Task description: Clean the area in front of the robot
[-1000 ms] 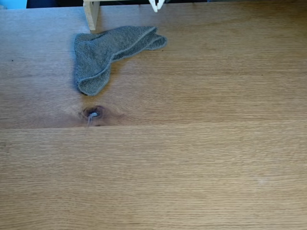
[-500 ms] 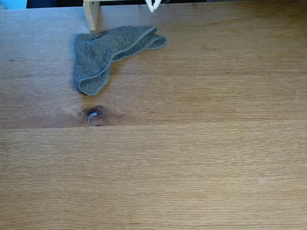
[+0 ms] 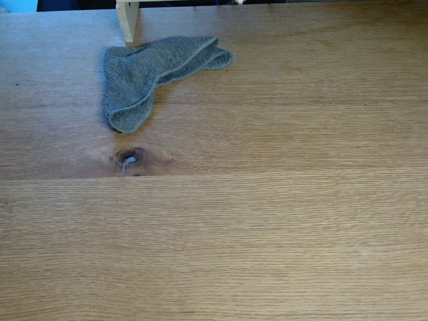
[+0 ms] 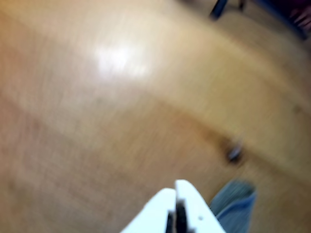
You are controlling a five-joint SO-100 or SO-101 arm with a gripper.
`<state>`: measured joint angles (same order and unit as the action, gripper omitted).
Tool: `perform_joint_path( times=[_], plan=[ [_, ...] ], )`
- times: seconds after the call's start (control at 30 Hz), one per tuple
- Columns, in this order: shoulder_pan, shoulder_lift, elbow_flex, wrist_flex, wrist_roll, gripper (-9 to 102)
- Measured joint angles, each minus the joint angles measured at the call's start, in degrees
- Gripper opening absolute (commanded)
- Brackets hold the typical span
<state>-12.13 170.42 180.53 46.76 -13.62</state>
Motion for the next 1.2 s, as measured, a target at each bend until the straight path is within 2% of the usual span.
perform_joint_path(
  times=[0.2, 0.4, 0.53, 0.77, 1.03, 1.1, 1.2],
  plan=[
    [1.5, -21.0, -14.0, -0.5, 7.0, 17],
    [10.2, -35.0, -29.5, -1.1, 12.3, 30],
    [17.6, -39.8, -33.6, -1.1, 14.0, 38],
    [30.2, -43.2, -33.8, 5.4, 18.0, 39],
    [40.6, -45.2, -33.8, 5.7, 20.9, 40],
    [43.9, -48.2, -33.8, 4.9, 19.7, 40],
    [49.1, -57.2, -33.8, -2.6, 15.7, 41]
  ],
)
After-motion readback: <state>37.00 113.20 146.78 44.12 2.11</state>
